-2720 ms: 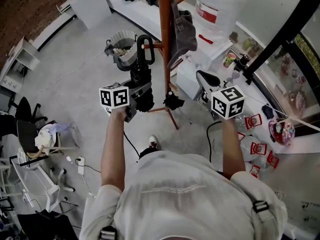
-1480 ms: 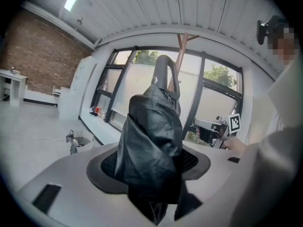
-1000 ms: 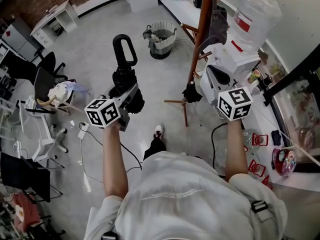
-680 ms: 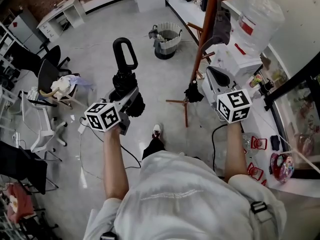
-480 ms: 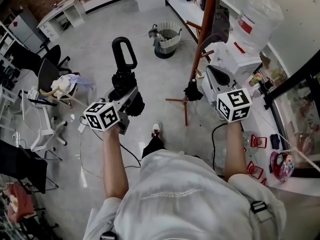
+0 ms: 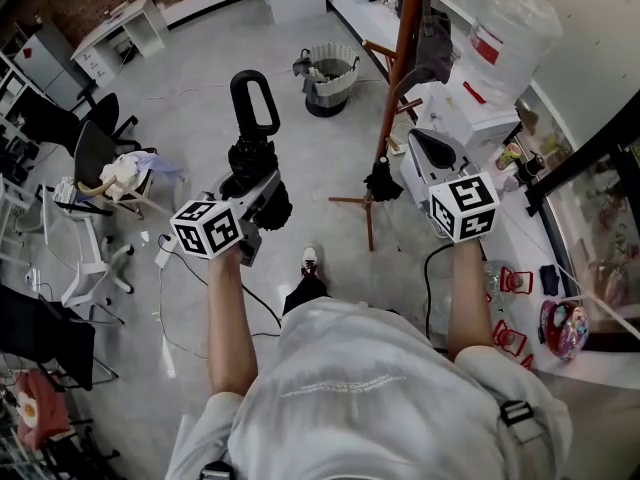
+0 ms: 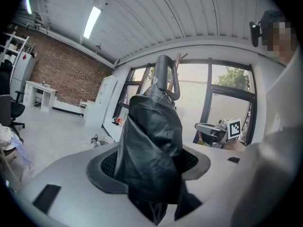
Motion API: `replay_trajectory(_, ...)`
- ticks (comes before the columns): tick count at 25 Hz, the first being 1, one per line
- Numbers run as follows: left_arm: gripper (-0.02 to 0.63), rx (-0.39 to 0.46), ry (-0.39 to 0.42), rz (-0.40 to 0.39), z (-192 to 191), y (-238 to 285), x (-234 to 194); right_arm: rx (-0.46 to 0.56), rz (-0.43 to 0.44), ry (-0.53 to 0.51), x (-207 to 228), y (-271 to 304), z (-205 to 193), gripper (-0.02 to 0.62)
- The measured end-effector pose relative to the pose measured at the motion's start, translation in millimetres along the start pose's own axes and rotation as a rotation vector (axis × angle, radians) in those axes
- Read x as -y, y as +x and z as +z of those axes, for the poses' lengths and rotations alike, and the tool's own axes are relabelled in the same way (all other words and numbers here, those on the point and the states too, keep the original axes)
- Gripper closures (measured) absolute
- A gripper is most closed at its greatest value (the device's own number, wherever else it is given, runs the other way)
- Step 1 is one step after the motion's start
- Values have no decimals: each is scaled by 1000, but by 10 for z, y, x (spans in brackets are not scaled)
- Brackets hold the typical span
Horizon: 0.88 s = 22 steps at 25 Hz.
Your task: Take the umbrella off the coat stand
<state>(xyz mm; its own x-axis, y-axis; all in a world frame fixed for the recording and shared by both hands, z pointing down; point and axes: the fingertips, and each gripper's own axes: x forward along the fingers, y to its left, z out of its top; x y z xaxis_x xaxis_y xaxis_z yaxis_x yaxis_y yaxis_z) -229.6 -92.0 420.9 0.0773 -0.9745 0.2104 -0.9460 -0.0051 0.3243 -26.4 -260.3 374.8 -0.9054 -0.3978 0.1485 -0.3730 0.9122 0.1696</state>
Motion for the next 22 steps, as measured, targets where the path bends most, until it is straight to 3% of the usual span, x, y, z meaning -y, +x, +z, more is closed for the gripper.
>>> replay_trajectory(22,322,-30,-17,-23,28,293,-158,-7,-7,22,187,280,-29,571)
